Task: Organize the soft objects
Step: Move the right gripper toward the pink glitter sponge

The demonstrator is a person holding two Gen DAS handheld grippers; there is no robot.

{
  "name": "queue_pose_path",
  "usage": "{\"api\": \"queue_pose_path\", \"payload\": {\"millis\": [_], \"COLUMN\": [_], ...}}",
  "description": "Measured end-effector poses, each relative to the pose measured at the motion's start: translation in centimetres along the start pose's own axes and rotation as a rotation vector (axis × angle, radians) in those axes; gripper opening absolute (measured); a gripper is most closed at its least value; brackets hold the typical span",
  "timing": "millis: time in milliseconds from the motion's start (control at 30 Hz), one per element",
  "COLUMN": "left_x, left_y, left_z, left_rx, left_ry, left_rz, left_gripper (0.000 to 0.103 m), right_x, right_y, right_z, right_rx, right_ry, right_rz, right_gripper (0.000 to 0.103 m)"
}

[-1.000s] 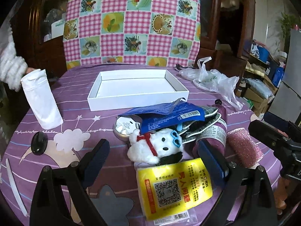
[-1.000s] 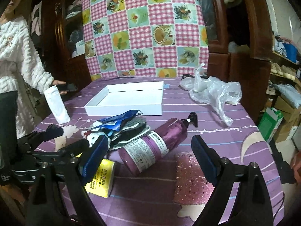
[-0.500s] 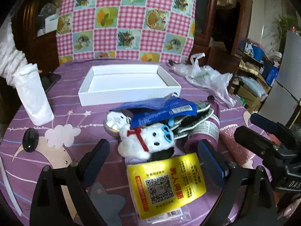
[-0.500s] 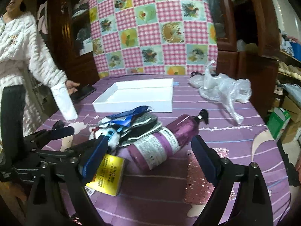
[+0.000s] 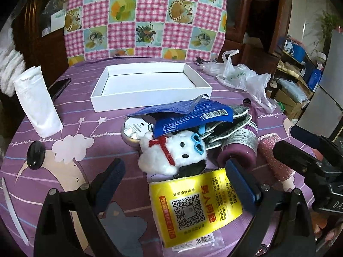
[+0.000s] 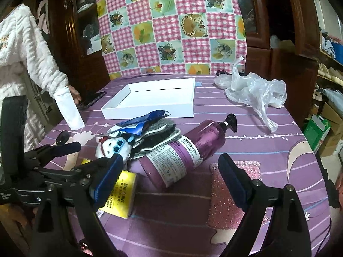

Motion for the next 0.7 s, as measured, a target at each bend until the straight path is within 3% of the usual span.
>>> {"api": "queue_pose_path", "payload": {"millis": [700], "left_x": [0.40], "left_y": [-0.13], "left_z": [-0.39], "left_rx": [0.001], "left_ry": [-0.015], "left_rz": [0.008], "left_gripper": [0.098], "right_x": [0.34], "right_y": [0.15], "right_z": [-0.02], "right_rx": [0.018], "right_ry": [0.001], "right_rz": [-0.001], "right_gripper": [0.090]}}
Point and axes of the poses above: each gripper's, at about its wrist camera, not at the fingertips, and x roughly against the way its jaws point, y to its left, z to its underside, the point moved 8 cm from there along -x, roughly the way its jaws point, and after that the axes turned 4 degrees about z, right-handed, at the moved point
